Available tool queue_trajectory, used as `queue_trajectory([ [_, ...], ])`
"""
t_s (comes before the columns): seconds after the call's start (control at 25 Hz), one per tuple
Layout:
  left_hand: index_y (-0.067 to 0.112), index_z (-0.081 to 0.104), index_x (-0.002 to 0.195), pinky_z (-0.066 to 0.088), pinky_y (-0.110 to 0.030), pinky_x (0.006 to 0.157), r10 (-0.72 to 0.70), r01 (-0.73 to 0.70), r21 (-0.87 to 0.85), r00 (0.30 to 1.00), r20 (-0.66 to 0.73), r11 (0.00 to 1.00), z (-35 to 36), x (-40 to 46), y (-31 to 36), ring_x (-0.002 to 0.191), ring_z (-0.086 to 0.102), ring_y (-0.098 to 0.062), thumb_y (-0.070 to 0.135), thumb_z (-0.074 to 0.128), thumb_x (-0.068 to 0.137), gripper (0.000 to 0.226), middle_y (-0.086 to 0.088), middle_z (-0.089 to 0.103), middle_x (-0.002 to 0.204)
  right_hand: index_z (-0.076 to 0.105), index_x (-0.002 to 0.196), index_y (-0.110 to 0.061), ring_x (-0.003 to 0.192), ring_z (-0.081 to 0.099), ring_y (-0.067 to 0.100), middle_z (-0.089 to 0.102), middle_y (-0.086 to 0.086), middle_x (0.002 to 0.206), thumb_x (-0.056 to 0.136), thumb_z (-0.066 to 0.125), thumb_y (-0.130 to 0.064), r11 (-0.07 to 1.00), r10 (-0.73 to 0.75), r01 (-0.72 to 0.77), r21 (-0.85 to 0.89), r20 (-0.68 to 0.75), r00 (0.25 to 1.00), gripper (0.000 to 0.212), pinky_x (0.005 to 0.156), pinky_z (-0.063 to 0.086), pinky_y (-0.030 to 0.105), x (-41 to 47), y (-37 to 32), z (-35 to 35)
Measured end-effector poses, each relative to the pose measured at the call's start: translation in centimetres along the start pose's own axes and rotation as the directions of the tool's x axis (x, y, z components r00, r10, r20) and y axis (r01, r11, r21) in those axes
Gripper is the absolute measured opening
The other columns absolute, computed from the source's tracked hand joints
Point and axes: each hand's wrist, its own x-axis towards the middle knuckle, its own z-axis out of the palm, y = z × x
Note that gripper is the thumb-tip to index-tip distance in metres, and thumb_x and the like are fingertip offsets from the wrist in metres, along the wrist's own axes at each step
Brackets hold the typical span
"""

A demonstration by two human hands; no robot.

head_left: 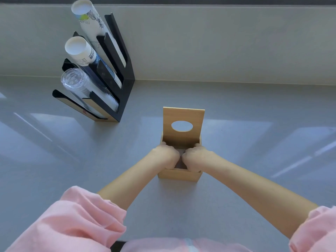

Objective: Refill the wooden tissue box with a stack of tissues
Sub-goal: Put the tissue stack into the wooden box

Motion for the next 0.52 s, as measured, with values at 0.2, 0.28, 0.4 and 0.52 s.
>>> queue_trajectory([
  [0.2, 0.009, 0.056, 0.111, 0.040, -0.033, 0.086, -0.020, 0.019, -0.024, 1.000, -0.001, 1.000, -0.06, 0.00, 0.05, 0.110, 0.045, -0.028, 0.012, 0.036, 0.092, 0.028, -0.010, 0.059, 0.115, 0.055, 0.117, -0.011, 0.111, 0.055, 0.027, 0.061, 0.010, 0.120, 0.092, 0.040, -0.007, 1.000, -0.009, 0.011, 0.019, -0.066, 0.998, 0.030, 0.095, 0.036, 0.032, -0.04, 0.29, 0.10],
  [0.28, 0.009, 0.057, 0.098, 0.033, -0.029, 0.090, 0.007, -0.005, 0.037, 0.998, -0.062, 0.999, 0.33, 0.04, 0.21, 0.105, 0.053, -0.028, 0.008, 0.035, 0.091, 0.023, -0.012, 0.062, 0.112, 0.055, 0.118, -0.010, 0.112, 0.055, 0.028, 0.060, 0.010, 0.121, 0.092, 0.040, -0.007, 1.000, 0.000, 0.001, 0.010, -0.073, 0.997, 0.030, 0.097, 0.035, 0.033, -0.14, 0.43, 0.18],
  [0.4, 0.011, 0.050, 0.081, 0.027, -0.029, 0.100, 0.012, -0.011, 0.059, 1.000, -0.016, 0.998, 0.45, 0.01, 0.10, 0.087, 0.052, -0.028, 0.004, 0.034, 0.089, 0.019, -0.013, 0.063, 0.095, 0.056, 0.117, -0.009, 0.111, 0.053, 0.029, 0.060, 0.011, 0.122, 0.091, 0.041, -0.005, 0.999, 0.021, -0.021, -0.028, 0.000, 1.000, 0.030, 0.105, 0.029, 0.033, -0.15, 0.46, 0.11],
  [0.52, 0.006, 0.059, 0.091, 0.027, -0.029, 0.101, 0.051, -0.060, -0.062, 0.989, -0.142, 0.996, 0.56, -0.50, -0.23, 0.089, 0.054, -0.029, 0.014, 0.030, 0.094, 0.030, -0.013, 0.066, 0.096, 0.059, 0.113, -0.011, 0.091, 0.052, 0.029, 0.065, 0.011, 0.115, 0.094, 0.037, -0.010, 0.997, -0.013, 0.019, 0.070, -0.093, 0.996, 0.029, 0.098, 0.033, 0.030, -0.60, 0.85, -0.17],
])
